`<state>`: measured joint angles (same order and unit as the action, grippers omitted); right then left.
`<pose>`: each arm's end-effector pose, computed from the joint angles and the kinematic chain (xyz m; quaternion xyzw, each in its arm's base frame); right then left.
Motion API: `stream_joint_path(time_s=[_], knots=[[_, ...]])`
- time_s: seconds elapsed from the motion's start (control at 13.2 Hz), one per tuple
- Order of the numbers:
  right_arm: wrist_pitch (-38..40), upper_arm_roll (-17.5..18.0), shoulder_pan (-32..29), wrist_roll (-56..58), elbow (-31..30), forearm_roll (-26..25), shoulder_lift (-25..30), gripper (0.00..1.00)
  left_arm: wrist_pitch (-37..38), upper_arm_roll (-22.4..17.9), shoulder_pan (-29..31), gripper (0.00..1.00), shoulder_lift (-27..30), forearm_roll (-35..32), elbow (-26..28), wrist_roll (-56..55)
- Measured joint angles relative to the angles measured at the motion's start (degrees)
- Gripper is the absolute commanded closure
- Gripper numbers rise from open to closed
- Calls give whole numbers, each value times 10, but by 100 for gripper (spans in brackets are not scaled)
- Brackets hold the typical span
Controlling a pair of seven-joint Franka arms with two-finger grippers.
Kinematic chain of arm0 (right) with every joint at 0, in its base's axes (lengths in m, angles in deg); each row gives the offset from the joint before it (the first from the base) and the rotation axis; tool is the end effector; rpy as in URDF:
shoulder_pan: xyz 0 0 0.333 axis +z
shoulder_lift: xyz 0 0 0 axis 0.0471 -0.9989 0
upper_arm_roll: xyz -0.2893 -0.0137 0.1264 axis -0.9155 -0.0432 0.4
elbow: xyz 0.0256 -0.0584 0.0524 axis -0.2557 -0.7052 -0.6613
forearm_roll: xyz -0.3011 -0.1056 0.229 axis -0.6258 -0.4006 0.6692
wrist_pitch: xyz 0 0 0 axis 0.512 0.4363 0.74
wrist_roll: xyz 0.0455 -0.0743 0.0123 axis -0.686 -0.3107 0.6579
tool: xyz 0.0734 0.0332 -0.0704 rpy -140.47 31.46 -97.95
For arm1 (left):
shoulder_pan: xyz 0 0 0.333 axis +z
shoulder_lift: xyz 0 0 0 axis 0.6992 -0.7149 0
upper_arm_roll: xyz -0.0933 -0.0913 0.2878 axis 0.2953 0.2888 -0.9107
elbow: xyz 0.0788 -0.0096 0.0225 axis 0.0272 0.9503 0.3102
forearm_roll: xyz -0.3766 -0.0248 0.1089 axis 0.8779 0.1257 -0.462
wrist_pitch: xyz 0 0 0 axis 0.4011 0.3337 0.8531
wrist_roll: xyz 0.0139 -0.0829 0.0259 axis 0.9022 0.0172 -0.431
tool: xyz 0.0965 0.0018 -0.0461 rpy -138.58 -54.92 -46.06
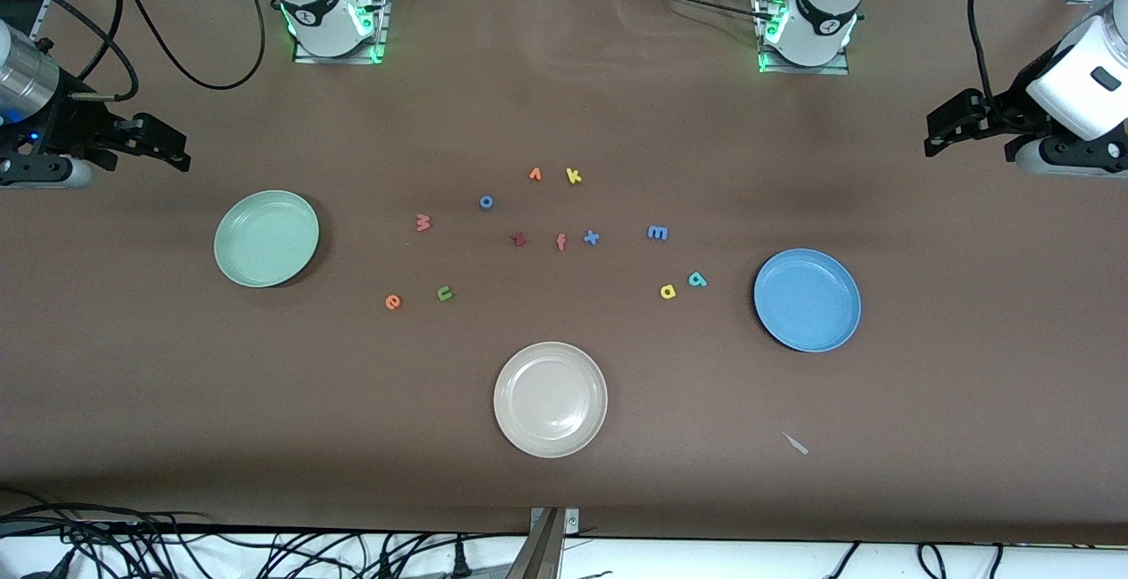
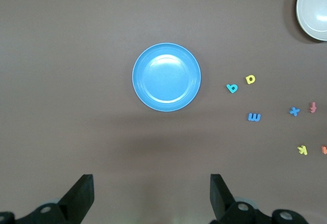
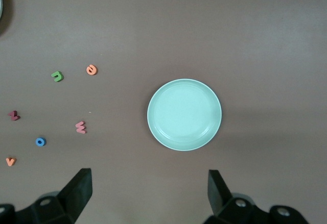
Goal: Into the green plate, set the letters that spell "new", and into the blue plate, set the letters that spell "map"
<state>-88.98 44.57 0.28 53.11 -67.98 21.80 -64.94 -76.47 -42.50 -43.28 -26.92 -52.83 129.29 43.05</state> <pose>0.5495 0.0127 0.5730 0.9998 -0.0010 -0.0191 0.0009 0.5536 -0.0496 0.6305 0.9990 -0.0189 -0.0395 0.0068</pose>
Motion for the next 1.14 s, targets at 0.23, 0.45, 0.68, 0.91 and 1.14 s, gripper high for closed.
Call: stream_joint_path(time_s=[0.23, 0.45, 0.68, 0.91, 1.14], knots=[[0, 0, 0, 0, 0, 0, -1, 0, 12, 5, -2, 0, -1, 0, 0, 0], [0, 0, 0, 0, 0, 0, -6, 0, 44, 14, -3, 0, -19, 0, 2, 0], [0, 1, 2, 0, -1, 0, -11, 0, 64, 14, -2, 0, -77, 0, 7, 0], [1, 5, 4, 1, -2, 0, -31, 0, 33, 21, -12, 0, -151, 5, 6, 0], [2, 6, 5, 1, -2, 2, -76, 0, -35, 23, -29, 0, -204, 8, 5, -6]])
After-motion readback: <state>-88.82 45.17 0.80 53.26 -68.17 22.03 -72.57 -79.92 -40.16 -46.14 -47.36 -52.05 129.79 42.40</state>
